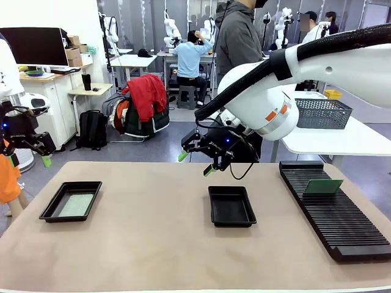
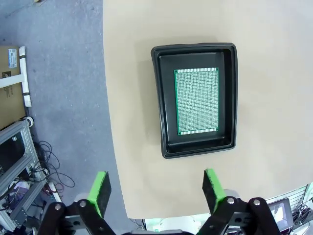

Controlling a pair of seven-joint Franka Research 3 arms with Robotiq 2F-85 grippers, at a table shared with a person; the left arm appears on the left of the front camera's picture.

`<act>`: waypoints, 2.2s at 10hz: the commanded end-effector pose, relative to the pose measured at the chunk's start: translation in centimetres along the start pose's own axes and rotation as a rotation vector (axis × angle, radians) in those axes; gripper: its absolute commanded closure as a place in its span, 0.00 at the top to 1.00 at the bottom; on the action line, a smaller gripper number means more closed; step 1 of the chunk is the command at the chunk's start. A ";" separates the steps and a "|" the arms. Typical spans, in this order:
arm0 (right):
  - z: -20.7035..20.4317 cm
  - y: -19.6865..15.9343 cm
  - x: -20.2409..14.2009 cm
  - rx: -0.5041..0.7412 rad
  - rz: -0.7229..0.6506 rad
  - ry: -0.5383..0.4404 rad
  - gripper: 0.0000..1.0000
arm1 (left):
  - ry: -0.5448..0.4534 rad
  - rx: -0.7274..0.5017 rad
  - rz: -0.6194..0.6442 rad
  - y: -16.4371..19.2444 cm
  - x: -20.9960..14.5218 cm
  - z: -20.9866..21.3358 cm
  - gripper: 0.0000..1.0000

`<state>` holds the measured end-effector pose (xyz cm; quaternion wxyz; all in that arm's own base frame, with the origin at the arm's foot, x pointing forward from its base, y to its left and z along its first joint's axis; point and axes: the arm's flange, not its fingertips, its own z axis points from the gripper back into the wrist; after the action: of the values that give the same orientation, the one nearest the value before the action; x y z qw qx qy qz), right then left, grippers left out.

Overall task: Inspect and transfer BCBs to ESD trays.
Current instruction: Pick up the Blank PCB from the PCB Rack and place it in the right ESD tray.

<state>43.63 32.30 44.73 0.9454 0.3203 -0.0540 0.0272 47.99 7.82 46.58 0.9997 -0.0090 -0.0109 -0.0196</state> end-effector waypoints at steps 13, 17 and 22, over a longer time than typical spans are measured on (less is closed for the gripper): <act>14.3 -5.5 -1.6 -0.172 0.320 0.001 1.00 | -0.005 0.002 0.002 0.1 0.0 -0.1 1.00; 26.5 -10.3 -2.0 -0.326 0.620 0.071 1.00 | -0.005 0.002 0.002 0.1 0.0 -0.1 1.00; 36.8 -13.1 -3.2 -0.363 1.044 0.232 1.00 | -0.005 0.002 0.002 0.1 0.0 -0.1 1.00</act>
<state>38.18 0.23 64.91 0.8692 0.0933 -0.1150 0.4718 47.99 7.89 46.53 0.9997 -0.0093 -0.0106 -0.0189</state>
